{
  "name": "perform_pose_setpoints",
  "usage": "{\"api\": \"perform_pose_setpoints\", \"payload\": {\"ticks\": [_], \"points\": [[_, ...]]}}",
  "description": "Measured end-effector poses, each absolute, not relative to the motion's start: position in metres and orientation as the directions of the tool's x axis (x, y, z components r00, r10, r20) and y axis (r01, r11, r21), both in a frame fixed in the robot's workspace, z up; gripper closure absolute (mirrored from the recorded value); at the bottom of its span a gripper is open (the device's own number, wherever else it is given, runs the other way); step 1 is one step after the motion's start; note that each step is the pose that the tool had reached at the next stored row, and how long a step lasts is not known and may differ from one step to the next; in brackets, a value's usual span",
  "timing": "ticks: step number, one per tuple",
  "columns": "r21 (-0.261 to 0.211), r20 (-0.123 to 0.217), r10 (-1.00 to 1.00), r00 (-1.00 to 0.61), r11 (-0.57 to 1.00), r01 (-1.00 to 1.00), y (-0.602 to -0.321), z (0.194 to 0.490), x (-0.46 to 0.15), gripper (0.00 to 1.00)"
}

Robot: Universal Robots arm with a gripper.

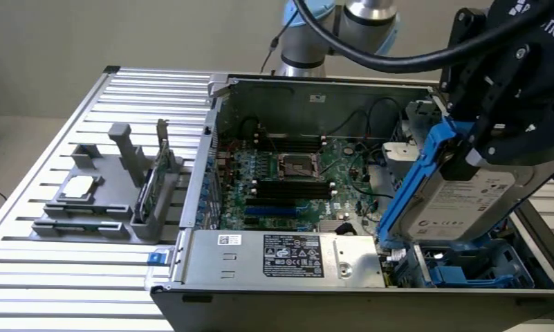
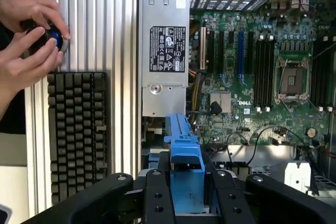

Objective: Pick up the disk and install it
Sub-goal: 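Pick up the disk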

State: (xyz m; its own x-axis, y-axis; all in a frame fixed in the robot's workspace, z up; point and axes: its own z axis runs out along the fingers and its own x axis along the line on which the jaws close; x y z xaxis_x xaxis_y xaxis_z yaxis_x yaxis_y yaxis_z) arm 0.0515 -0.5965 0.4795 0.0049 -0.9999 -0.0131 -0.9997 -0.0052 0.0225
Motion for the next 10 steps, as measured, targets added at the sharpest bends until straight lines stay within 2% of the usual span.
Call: {"api": "perform_pose_setpoints", "payload": {"ticks": [10], "points": [[0.022,-0.013,-1.000,0.005,-0.005,-1.000,-0.601,0.477,0.097,0.67]]}}
